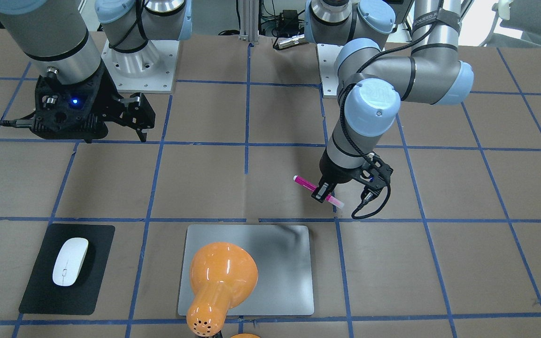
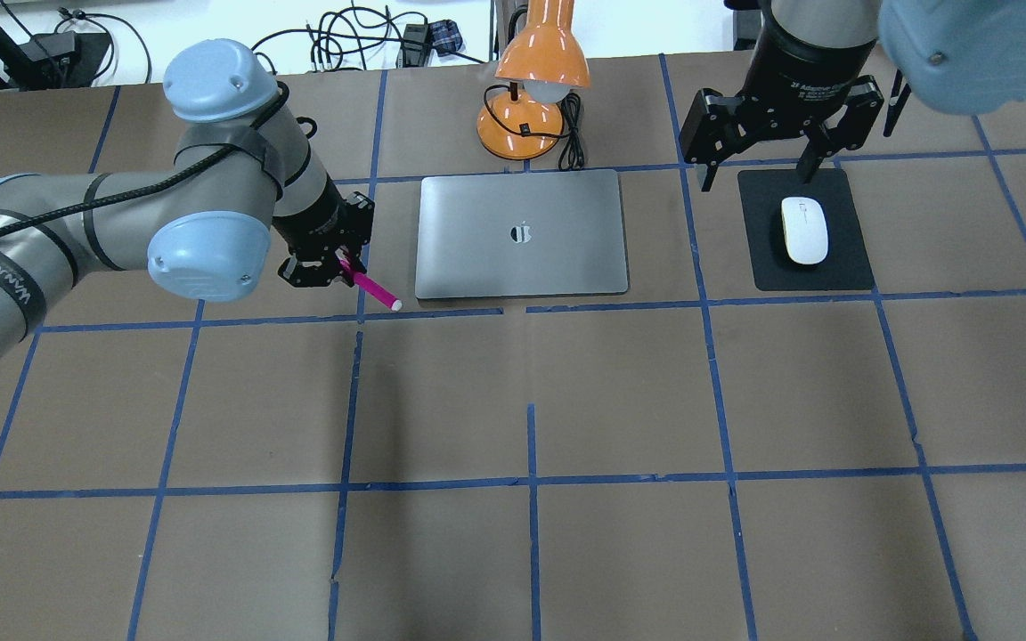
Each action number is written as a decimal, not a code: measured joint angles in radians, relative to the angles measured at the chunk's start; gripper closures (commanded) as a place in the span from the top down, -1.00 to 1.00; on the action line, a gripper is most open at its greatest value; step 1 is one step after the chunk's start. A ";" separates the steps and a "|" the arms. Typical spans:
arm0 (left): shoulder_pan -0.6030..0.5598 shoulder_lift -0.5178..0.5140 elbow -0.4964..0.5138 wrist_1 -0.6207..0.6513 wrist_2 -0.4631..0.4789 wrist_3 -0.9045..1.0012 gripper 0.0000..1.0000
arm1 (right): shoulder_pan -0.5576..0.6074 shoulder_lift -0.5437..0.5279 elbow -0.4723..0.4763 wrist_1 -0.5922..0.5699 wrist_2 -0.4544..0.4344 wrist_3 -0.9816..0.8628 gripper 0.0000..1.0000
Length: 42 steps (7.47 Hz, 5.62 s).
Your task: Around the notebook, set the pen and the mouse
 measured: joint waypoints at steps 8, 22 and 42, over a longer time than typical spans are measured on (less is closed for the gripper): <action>-0.223 -0.152 -0.002 0.134 -0.010 -0.607 -1.00 | -0.009 -0.001 0.006 0.001 0.000 -0.009 1.00; -0.187 -0.148 0.007 0.206 -0.047 -0.078 0.98 | -0.013 0.000 0.010 0.006 0.002 -0.009 1.00; 0.175 0.285 0.155 -0.526 0.049 1.101 1.00 | -0.012 -0.001 0.010 0.007 -0.001 -0.008 1.00</action>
